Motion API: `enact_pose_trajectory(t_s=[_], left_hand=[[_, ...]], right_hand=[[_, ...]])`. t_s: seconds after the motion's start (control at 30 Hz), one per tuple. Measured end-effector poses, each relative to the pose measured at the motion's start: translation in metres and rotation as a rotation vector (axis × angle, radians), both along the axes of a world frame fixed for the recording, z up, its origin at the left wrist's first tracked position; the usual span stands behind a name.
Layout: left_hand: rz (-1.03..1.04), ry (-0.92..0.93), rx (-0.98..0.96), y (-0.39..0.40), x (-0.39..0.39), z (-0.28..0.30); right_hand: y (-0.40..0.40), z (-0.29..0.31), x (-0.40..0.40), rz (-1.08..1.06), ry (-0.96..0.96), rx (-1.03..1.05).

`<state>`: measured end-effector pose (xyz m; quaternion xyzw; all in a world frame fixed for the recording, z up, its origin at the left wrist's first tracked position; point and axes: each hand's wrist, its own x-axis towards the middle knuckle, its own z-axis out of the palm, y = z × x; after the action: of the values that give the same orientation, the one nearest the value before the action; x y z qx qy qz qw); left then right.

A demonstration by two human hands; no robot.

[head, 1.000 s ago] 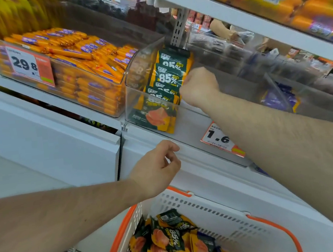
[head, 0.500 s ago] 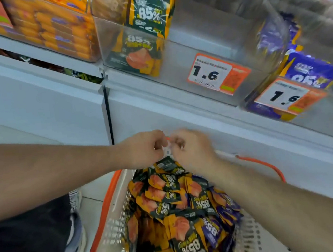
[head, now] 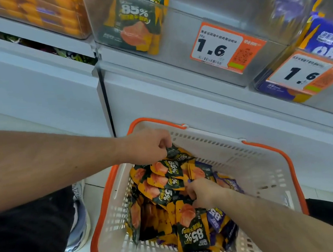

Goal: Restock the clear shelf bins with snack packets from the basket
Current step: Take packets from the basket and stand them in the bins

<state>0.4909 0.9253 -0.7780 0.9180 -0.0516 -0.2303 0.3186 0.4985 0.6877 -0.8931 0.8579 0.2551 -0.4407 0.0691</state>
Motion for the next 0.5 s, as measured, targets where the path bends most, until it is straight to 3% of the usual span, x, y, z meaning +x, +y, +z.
enact_pose_trajectory(t_s=[0.3, 0.4, 0.5], left_hand=[[-0.032, 0.021, 0.044, 0.004, 0.000, -0.002], [-0.069, 0.070, 0.087, 0.008, -0.001, 0.002], [-0.029, 0.068, 0.089, 0.012, -0.002, 0.004]], right_hand=[[0.002, 0.040, 0.024, -0.126, 0.016, 0.075], [-0.003, 0.054, 0.042, -0.473, 0.083, 0.239], [-0.002, 0.067, 0.049, -0.975, 0.296, 0.612]])
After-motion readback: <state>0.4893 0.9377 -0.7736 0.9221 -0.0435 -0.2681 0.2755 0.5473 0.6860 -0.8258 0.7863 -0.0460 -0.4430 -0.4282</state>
